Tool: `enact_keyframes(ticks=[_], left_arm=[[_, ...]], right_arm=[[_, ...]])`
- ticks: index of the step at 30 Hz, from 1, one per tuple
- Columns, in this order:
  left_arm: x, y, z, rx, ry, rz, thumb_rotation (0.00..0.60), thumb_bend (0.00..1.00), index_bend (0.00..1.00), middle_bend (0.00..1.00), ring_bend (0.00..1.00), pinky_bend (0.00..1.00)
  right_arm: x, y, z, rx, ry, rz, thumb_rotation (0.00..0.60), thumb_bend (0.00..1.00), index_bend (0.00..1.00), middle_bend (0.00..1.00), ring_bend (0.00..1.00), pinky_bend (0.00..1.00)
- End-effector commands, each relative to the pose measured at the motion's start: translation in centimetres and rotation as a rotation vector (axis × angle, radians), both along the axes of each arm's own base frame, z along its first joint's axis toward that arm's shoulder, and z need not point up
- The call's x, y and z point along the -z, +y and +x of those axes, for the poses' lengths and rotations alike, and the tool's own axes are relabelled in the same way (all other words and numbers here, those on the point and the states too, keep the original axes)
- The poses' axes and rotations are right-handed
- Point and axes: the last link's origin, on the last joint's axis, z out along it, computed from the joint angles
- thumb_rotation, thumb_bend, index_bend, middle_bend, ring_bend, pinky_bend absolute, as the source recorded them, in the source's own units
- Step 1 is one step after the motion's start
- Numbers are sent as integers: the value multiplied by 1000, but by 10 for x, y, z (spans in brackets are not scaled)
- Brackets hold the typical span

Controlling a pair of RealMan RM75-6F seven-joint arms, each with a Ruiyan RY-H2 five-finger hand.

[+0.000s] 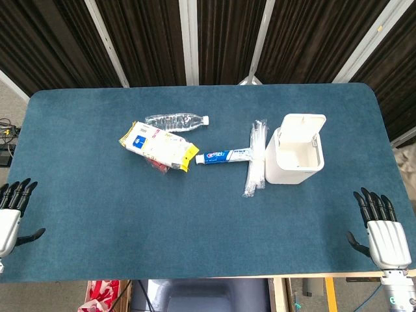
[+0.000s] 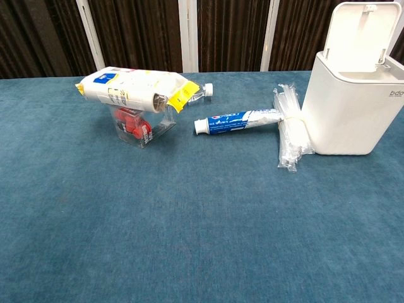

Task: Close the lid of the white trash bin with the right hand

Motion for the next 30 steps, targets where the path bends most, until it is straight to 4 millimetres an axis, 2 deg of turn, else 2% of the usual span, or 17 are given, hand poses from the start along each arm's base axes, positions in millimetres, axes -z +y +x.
enact_keyframes(ticks=[1,12,17,19,20,21,23,24,26,27,30], left_arm=[[0,0,0,-1,0,0,600,0,0,0,0,0],[-2,-2,-1,-5,-7,6,600,0,0,0,0,0],[-4,-3,0,-8,-17,14,600,0,0,0,0,0],[-5,-3,0,-8,-23,15,600,0,0,0,0,0],[-5,-3,0,-8,-25,15,600,0,0,0,0,0],[-5,-3,0,-8,-26,16,600,0,0,0,0,0],[-6,-3,-1,-8,-29,17,600,0,0,0,0,0],[-6,-3,-1,-9,-30,18,600,0,0,0,0,0],[-7,-3,-1,-10,-35,20,600,0,0,0,0,0],[-6,-2,0,-10,-39,21,600,0,0,0,0,0],[-5,0,1,-8,-40,15,600,0,0,0,0,0]], right_arm=[[0,0,0,1,0,1,600,310,0,0,0,0],[1,0,3,-7,-10,3,600,309,0,0,0,0],[-1,-7,10,-35,-15,-15,600,310,0,0,0,0],[-7,-19,16,-62,-45,-46,600,310,0,0,0,29],[-10,-24,18,-67,-55,-58,600,310,0,0,8,88],[-12,-27,20,-71,-61,-66,600,310,0,6,41,168],[-17,-36,23,-79,-73,-86,600,310,0,115,211,376],[-20,-42,25,-82,-81,-100,600,310,0,241,361,494],[-26,-54,28,-80,-99,-116,600,310,0,463,587,643],[-30,-63,31,-73,-122,-119,600,329,0,556,683,704],[-40,-86,41,-45,-188,-106,600,454,0,703,830,794]])
